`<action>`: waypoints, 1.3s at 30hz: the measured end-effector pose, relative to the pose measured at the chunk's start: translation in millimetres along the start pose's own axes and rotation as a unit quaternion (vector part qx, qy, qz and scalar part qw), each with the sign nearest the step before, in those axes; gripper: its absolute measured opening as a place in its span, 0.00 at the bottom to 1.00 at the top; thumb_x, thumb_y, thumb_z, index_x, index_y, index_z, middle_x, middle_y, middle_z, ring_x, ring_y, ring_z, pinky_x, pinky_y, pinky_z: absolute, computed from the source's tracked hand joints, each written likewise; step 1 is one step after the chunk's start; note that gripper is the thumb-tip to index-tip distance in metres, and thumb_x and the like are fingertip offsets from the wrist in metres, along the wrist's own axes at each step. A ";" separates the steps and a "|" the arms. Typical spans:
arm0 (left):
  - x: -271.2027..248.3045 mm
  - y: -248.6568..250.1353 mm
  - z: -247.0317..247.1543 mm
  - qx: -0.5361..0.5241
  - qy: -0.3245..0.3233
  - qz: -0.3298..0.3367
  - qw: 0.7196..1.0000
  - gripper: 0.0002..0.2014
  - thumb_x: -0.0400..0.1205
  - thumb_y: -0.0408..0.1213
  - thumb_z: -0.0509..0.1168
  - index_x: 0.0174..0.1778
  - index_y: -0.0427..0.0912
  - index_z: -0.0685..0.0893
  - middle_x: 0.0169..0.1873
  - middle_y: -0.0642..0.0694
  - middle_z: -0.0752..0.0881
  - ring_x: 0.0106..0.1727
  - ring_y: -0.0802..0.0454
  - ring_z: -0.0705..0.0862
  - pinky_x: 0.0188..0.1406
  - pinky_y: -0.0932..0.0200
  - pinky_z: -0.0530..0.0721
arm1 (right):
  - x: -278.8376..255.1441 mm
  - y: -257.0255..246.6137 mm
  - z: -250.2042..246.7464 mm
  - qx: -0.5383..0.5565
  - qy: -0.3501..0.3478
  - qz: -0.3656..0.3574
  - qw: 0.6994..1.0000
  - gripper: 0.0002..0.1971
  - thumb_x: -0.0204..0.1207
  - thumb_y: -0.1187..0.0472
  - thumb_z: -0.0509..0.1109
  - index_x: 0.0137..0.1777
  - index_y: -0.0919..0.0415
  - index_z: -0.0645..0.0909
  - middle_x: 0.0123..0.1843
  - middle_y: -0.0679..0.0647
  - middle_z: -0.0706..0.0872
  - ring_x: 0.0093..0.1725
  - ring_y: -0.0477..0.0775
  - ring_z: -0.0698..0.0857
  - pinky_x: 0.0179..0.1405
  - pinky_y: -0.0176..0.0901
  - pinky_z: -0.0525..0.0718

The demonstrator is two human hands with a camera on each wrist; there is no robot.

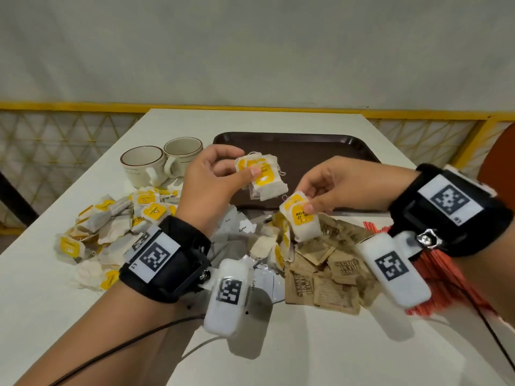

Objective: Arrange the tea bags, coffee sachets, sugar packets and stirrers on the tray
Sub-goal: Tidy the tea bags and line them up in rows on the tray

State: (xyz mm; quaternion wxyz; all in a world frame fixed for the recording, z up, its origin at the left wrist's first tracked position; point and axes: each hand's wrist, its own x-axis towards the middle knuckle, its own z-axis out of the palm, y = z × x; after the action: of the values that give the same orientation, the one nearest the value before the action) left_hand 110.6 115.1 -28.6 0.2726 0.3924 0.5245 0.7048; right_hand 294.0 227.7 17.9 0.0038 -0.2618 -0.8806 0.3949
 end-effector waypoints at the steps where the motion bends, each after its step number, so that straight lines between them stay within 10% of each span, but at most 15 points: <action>1: 10.3 7.4 -4.3 0.013 0.001 0.008 1.000 0.14 0.72 0.26 0.75 0.50 0.39 0.80 0.31 0.50 0.90 0.36 0.55 0.89 0.35 0.65 0.84 | 6.3 -6.1 -10.9 0.004 0.007 -0.009 1.000 0.07 0.73 0.65 0.75 0.50 0.56 0.86 0.38 0.45 0.88 0.34 0.36 0.83 0.36 0.29 0.82; 7: 109.2 31.0 -24.9 0.191 -0.053 0.010 0.980 0.11 0.72 0.27 0.76 0.42 0.44 0.81 0.29 0.46 0.83 0.24 0.59 0.80 0.25 0.67 0.80 | 66.4 -28.0 -65.9 0.075 0.120 -0.052 0.989 0.03 0.76 0.67 0.72 0.44 0.58 0.82 0.36 0.52 0.84 0.26 0.38 0.80 0.26 0.26 0.79; 14: 238.0 -3.2 -21.9 0.412 -0.157 -0.046 0.896 0.07 0.76 0.23 0.71 0.47 0.34 0.85 0.28 0.44 0.82 0.17 0.64 0.81 0.24 0.67 0.86 | 179.3 -11.7 -88.4 0.057 0.126 -0.020 0.990 0.09 0.78 0.68 0.70 0.40 0.56 0.77 0.37 0.54 0.82 0.33 0.47 0.81 0.29 0.36 0.79; 21: 296.2 -34.0 -17.9 0.496 -0.235 -0.114 0.828 0.10 0.72 0.21 0.73 0.35 0.40 0.83 0.41 0.32 0.87 0.39 0.37 0.89 0.48 0.41 0.88 | 243.1 18.3 -83.9 -0.025 0.086 -0.017 0.996 0.09 0.77 0.68 0.71 0.38 0.55 0.79 0.31 0.54 0.84 0.30 0.48 0.82 0.25 0.33 0.80; 26: 316.1 -56.8 -31.1 0.484 -0.243 -0.159 0.826 0.10 0.73 0.20 0.72 0.36 0.39 0.82 0.41 0.33 0.87 0.27 0.49 0.87 0.45 0.48 0.89 | 275.5 19.3 -92.3 0.005 0.067 -0.006 0.998 0.08 0.77 0.68 0.71 0.39 0.57 0.80 0.31 0.55 0.84 0.30 0.48 0.82 0.27 0.31 0.81; 35: 322.3 -60.4 -43.7 0.461 -0.245 -0.202 0.829 0.12 0.73 0.20 0.72 0.51 0.32 0.84 0.53 0.25 0.86 0.54 0.30 0.86 0.61 0.36 0.82 | 306.0 38.6 -60.5 0.098 0.056 -0.013 0.993 0.03 0.76 0.70 0.72 0.45 0.63 0.82 0.38 0.59 0.87 0.32 0.45 0.87 0.36 0.35 0.87; 39: 324.0 -56.0 -44.7 0.462 -0.218 -0.197 0.837 0.12 0.72 0.21 0.73 0.52 0.29 0.87 0.35 0.37 0.90 0.40 0.41 0.88 0.53 0.47 0.88 | 305.2 46.5 -58.6 0.149 0.133 -0.009 0.980 0.03 0.76 0.71 0.71 0.43 0.65 0.82 0.35 0.57 0.86 0.31 0.46 0.86 0.37 0.38 0.88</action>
State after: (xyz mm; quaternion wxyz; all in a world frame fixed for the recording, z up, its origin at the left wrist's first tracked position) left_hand -104.5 366.4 -1.7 0.3004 0.5043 0.7823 0.2085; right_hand 64.5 435.6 -35.4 0.1639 -0.3002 -0.8057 0.4836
